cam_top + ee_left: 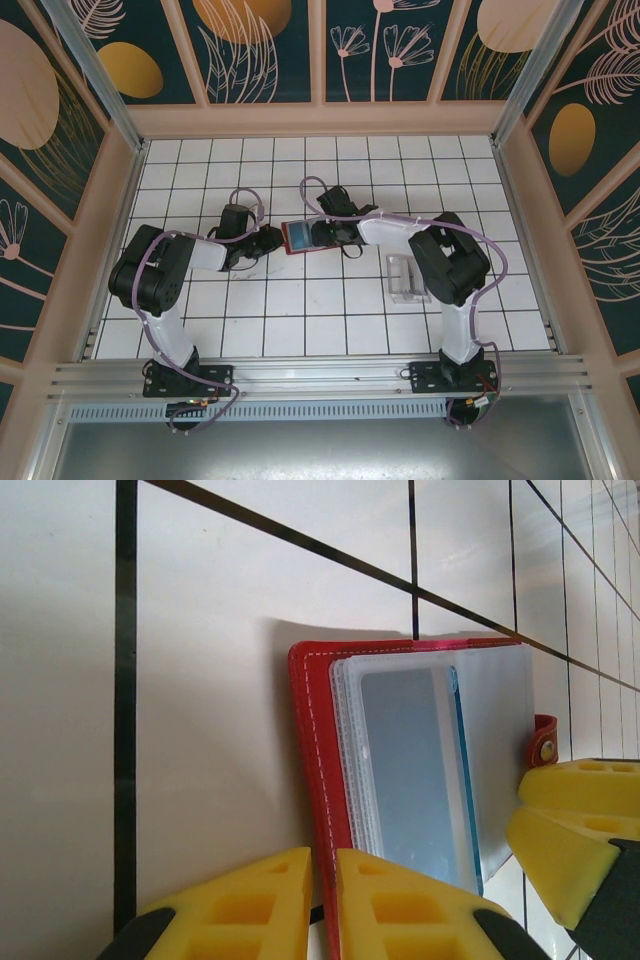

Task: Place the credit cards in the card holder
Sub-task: Flip over the card slot in the card holder.

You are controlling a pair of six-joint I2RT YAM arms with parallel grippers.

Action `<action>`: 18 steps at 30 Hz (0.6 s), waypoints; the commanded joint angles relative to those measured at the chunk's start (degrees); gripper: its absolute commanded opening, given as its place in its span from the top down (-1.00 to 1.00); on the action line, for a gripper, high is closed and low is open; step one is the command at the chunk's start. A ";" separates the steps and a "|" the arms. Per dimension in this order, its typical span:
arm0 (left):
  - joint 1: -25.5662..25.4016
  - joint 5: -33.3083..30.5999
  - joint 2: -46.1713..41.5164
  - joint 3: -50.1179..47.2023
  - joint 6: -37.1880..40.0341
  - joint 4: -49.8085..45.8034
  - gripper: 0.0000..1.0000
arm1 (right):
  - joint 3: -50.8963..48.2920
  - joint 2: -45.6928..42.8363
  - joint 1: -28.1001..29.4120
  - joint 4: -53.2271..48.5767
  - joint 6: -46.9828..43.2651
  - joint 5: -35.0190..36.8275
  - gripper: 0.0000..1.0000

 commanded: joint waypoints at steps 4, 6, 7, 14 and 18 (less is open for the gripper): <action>-0.99 2.39 0.95 -0.76 1.08 -6.24 0.67 | -0.02 -1.42 0.40 -1.41 -2.94 2.51 0.02; -0.99 2.40 0.87 -0.94 1.00 -6.13 0.67 | -0.61 -1.96 0.64 -0.84 -2.48 2.69 0.02; -0.99 2.39 0.95 -0.94 0.99 -6.11 0.67 | -1.23 -2.88 1.03 0.02 -2.36 2.96 0.04; -1.04 2.48 1.05 -0.92 1.07 -6.40 0.67 | -4.32 -7.14 0.61 3.39 -2.35 2.48 0.03; -0.99 2.59 0.87 -0.85 0.87 -6.39 0.67 | -3.85 -4.86 0.68 2.82 -2.25 1.54 0.03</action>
